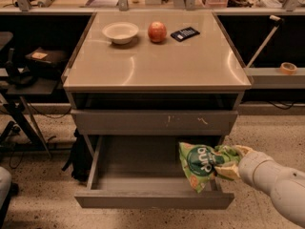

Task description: Place green rice chip bag into middle drawer

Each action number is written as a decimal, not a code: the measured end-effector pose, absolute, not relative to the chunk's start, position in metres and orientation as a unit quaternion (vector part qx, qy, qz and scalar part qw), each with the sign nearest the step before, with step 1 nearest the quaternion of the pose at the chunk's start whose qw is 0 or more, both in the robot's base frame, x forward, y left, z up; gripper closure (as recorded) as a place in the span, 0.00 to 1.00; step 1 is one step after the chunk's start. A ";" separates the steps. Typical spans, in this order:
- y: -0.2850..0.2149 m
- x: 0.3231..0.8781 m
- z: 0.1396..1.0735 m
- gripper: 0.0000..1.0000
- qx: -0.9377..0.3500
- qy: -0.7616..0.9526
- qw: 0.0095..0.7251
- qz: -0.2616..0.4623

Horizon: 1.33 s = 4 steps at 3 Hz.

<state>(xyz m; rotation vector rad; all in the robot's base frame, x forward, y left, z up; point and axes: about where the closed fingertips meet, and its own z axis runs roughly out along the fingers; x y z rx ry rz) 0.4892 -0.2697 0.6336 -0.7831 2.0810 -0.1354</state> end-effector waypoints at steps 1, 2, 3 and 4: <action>-0.273 0.484 0.633 1.00 -0.305 0.841 0.444 -0.053; -0.254 0.510 0.608 1.00 -0.276 0.841 0.465 -0.015; -0.216 0.546 0.543 1.00 -0.243 0.850 0.466 0.045; -0.203 0.542 0.514 1.00 -0.241 0.857 0.451 0.066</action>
Offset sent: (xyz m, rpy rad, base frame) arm 0.0593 0.0477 -0.1094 0.3137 0.0090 -0.0489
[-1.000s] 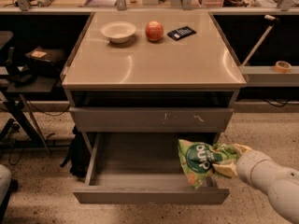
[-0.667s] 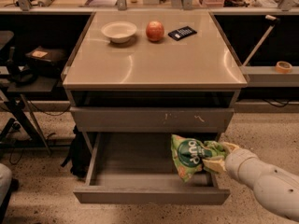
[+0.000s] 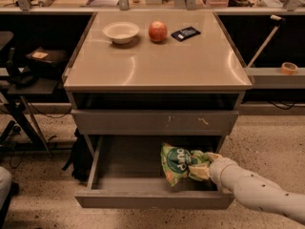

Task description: Place green rice chip bag into middle drawer

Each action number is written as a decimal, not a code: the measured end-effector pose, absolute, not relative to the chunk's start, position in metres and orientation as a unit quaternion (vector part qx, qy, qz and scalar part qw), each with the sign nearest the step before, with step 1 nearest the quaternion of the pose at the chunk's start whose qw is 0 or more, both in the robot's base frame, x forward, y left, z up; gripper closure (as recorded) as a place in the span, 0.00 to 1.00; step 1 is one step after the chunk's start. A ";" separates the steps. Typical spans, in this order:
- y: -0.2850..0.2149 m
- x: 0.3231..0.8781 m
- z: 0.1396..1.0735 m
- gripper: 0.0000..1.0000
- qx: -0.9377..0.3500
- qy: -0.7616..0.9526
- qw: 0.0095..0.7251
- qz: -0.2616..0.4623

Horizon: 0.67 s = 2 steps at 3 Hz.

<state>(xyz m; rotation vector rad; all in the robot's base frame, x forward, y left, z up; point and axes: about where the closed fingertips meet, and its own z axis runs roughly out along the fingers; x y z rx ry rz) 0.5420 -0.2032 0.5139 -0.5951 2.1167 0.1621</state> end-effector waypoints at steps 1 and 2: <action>-0.203 0.542 0.515 1.00 -0.241 0.856 0.452 0.065; -0.202 0.545 0.499 1.00 -0.233 0.860 0.450 0.063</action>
Offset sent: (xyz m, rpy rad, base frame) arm 0.0062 0.0052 -0.0388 0.0026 0.0172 -0.0491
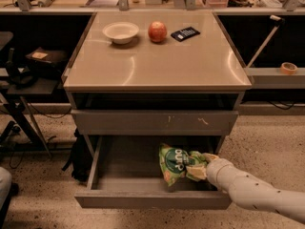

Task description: Place green rice chip bag into middle drawer

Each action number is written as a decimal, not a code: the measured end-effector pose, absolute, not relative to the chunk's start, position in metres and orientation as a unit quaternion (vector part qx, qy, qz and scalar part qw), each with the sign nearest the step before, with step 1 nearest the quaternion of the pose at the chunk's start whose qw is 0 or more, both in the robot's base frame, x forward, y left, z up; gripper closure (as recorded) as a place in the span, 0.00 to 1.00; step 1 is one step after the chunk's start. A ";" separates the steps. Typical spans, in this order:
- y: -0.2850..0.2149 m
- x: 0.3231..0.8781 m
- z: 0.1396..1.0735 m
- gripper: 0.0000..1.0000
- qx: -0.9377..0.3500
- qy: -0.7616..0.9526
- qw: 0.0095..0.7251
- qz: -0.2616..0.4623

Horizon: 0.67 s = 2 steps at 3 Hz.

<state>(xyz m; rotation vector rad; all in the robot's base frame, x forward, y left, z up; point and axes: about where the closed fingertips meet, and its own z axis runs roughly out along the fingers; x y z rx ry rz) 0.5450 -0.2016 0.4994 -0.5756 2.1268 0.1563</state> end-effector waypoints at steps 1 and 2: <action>-0.183 0.561 0.470 1.00 -0.217 0.868 0.440 0.080; -0.169 0.568 0.448 1.00 -0.205 0.870 0.439 0.095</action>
Offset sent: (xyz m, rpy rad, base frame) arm 0.0318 0.0465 -0.0762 0.1152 0.0600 -0.0351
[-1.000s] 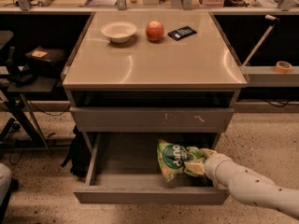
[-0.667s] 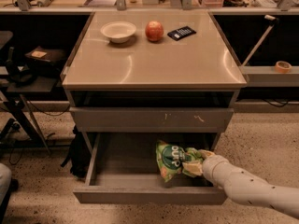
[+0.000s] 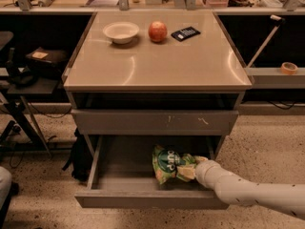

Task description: Place green rice chip bag into middle drawer

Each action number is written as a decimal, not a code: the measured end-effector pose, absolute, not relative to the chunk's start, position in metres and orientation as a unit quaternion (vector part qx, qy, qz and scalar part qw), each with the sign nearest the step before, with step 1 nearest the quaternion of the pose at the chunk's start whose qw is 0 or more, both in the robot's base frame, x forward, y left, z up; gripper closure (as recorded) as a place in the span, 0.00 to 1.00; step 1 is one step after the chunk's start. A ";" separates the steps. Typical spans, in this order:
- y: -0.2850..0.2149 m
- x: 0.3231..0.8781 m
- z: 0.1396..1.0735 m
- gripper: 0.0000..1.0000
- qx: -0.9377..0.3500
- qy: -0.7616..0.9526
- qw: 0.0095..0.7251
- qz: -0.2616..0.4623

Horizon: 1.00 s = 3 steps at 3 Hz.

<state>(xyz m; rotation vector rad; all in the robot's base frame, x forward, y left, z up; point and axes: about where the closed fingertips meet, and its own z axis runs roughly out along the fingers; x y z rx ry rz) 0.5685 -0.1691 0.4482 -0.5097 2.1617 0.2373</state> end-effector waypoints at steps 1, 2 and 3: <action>-0.168 0.568 0.446 1.00 -0.204 0.870 0.437 0.097; -0.168 0.568 0.446 0.81 -0.204 0.870 0.437 0.097; -0.168 0.568 0.446 0.58 -0.205 0.870 0.437 0.097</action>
Offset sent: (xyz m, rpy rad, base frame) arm -0.0004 0.0009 -0.0025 0.0023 0.0030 0.0000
